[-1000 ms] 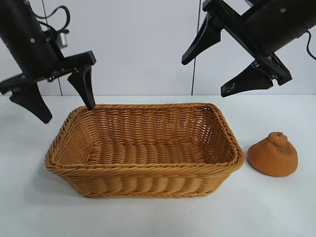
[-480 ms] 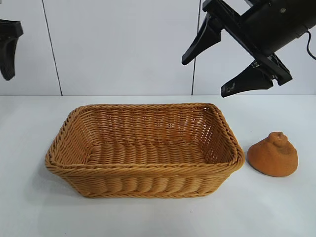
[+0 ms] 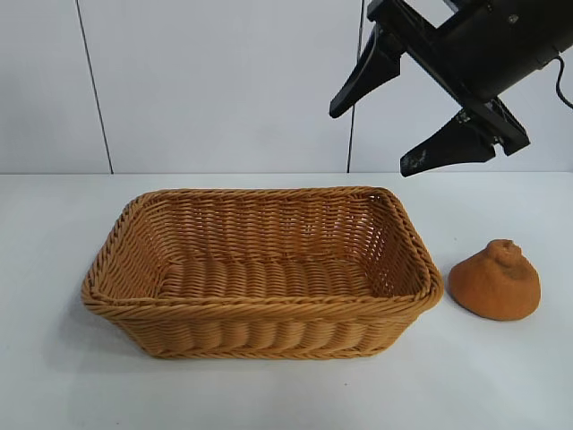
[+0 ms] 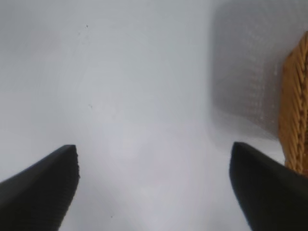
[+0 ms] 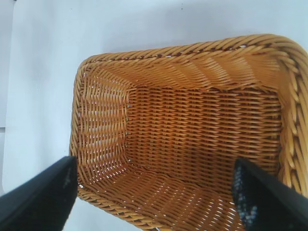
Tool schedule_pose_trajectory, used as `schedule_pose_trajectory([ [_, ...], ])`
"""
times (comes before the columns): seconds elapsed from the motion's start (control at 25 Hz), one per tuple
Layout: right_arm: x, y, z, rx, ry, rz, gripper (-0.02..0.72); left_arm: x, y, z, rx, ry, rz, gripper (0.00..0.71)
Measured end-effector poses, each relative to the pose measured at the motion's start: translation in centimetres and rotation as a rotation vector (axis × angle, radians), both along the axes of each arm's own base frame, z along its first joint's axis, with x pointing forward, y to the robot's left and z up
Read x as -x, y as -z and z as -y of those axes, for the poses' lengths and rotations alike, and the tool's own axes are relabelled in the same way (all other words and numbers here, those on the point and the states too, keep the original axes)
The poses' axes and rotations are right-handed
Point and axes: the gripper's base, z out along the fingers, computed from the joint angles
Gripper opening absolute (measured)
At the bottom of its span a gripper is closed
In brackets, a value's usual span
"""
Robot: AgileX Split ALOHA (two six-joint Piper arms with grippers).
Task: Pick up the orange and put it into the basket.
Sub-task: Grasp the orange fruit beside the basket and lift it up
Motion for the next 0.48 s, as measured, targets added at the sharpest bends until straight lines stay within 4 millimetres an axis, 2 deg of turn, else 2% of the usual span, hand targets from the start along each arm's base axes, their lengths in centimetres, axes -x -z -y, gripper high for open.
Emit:
schedule_pose_trajectory([
  [0.28,0.0,0.0,0.0,0.0,0.0,0.0,0.599,9.1,1.7,-0.3,0.004,-0.001,0.114,0.609],
  [0.48,0.0,0.0,0.0,0.0,0.001,0.0,0.599,14.2,2.9,-0.4,0.009,-0.002,0.276,0.609],
])
